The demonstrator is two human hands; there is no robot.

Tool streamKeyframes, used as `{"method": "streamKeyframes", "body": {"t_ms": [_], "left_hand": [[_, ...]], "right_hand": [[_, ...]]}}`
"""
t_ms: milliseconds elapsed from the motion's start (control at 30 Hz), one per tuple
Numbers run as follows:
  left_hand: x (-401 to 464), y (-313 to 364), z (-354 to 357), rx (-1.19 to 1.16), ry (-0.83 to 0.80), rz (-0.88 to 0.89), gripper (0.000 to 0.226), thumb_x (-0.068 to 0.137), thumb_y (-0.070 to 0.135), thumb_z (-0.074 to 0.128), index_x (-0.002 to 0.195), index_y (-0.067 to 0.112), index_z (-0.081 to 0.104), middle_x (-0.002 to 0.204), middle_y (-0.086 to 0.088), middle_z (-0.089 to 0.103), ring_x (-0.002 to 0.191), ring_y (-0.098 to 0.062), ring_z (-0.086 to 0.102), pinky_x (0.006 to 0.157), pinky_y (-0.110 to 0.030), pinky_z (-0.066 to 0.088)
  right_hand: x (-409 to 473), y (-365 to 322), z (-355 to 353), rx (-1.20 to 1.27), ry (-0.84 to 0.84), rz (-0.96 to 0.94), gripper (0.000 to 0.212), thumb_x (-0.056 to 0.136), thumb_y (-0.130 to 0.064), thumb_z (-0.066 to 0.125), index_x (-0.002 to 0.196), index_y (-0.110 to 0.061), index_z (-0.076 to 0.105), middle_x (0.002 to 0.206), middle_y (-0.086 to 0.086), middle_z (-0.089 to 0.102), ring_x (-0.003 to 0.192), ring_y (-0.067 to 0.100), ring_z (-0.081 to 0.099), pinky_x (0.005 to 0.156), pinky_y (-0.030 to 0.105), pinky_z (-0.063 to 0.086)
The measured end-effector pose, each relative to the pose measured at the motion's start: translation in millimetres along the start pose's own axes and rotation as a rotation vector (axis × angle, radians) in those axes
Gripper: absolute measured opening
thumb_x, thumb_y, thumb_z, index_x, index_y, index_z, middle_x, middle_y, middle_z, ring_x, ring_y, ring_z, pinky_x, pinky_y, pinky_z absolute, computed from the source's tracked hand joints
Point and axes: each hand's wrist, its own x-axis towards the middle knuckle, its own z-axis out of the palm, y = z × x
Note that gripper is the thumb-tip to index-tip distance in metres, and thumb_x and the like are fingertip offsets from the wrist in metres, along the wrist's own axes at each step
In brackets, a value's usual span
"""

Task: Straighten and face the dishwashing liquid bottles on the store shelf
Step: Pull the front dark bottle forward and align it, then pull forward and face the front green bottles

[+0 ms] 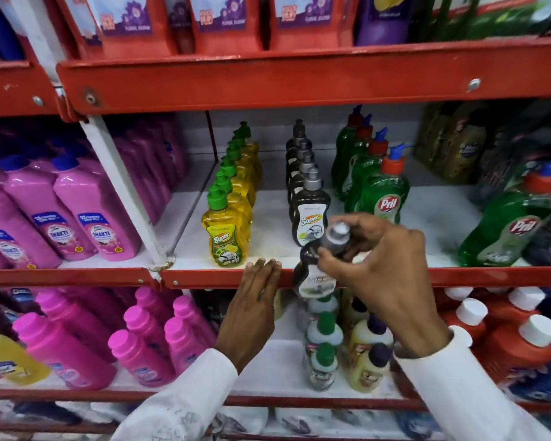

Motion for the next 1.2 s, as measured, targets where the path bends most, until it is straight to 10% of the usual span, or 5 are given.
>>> {"method": "streamKeyframes", "body": {"t_ms": [400,767,1000,1200], "left_hand": [[1,16,8,0.017,-0.049,-0.060,0.077,0.077,0.015,0.060,0.149,0.005,0.032,0.151,-0.015,0.043,0.145,-0.028,0.027,0.120,-0.045,0.014],[2,37,10,0.060,-0.038,-0.093,0.069,0.080,0.025,0.046,0.146,0.007,0.036,0.145,-0.016,0.047,0.142,-0.038,0.031,0.115,-0.059,0.029],[12,67,31,0.114,0.024,0.027,0.067,0.080,0.027,0.052,0.142,0.002,0.045,0.143,-0.018,0.050,0.135,-0.039,0.039,0.109,-0.053,0.035],[30,91,47,0.154,0.011,0.128,0.066,0.081,0.032,0.048,0.140,0.002,0.047,0.136,-0.019,0.056,0.128,-0.038,0.049,0.108,-0.050,0.030]], "right_hand": [[77,21,27,-0.074,-0.056,0.000,0.035,0.064,-0.021,0.087,0.097,-0.017,0.075,0.084,-0.003,0.079,0.069,0.007,0.072,0.072,0.036,0.063],[75,31,28,-0.038,-0.087,-0.052,0.048,0.075,-0.020,0.084,0.120,-0.016,0.068,0.098,-0.006,0.075,0.060,-0.016,0.058,0.057,-0.002,0.043],[3,105,2,-0.029,0.378,-0.040,0.037,0.078,-0.011,0.079,0.113,-0.021,0.069,0.102,-0.005,0.066,0.088,0.016,0.063,0.081,0.021,0.052],[-6,159,-20,0.036,0.659,0.091,0.067,0.082,-0.005,0.073,0.140,-0.007,0.041,0.148,0.011,0.043,0.138,0.023,0.041,0.116,0.032,0.034]]}}
